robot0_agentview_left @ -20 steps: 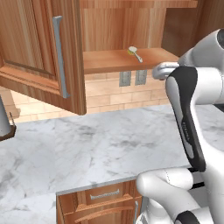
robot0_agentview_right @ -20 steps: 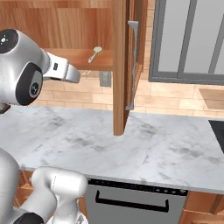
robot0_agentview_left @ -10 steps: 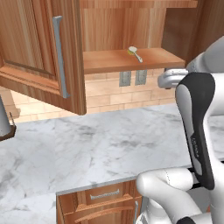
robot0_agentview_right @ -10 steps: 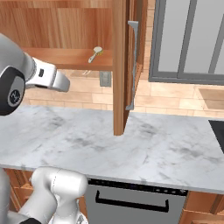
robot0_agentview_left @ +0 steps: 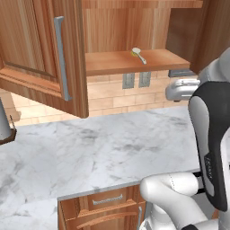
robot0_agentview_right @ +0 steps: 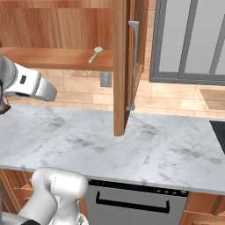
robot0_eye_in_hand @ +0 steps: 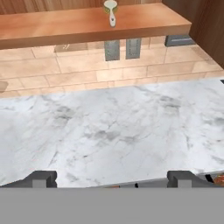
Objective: Pick up the dish brush and dish brush from the sink, and place them back in the cabinet, and close the cabinet doors.
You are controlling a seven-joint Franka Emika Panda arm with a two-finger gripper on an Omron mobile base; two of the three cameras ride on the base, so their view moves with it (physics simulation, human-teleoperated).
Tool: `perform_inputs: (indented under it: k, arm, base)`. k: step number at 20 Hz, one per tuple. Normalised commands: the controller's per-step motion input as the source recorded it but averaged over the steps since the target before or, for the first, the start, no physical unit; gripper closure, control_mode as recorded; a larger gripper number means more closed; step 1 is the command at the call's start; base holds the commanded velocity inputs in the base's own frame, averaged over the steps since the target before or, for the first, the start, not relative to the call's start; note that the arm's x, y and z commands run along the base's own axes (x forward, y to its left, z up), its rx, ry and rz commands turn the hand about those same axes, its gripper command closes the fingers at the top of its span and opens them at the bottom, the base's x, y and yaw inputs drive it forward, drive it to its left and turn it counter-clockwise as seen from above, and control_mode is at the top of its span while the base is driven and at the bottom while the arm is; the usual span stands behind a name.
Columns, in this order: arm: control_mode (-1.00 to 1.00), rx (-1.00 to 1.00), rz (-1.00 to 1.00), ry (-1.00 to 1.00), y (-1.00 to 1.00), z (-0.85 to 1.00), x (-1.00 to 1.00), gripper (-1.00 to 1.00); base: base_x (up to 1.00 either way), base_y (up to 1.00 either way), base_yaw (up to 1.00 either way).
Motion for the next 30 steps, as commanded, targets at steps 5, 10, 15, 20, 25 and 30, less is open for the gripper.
perform_inputs:
  k: [5, 10, 15, 20, 25, 30]
  arm:
    - [-1.00, 0.00, 0.01, 0.07, 0.08, 0.00, -0.26, -1.00]
    - [-1.00, -0.01, 0.06, 0.06, 0.03, 0.00, -0.03, -1.00]
    - [-1.00, 0.00, 0.14, 0.09, 0.00, 0.00, -0.01, -1.00]
    - [-1.00, 0.00, 0.10, 0.03, 0.01, 0.00, 0.00, -1.00]
    - [-1.00, 0.00, 0.00, 0.00, 0.07, 0.00, 0.00, -1.00]
    - [1.00, 0.00, 0.00, 0.00, 0.07, 0.00, 0.00, -1.00]
  base:
    - [0.00, 0.00, 0.00]
    - [0.00, 0.00, 0.00]
    - [0.00, 0.00, 0.00]
    - [0.00, 0.00, 0.00]
    - [0.00, 0.00, 0.00]
    - [0.00, 0.01, 0.00]
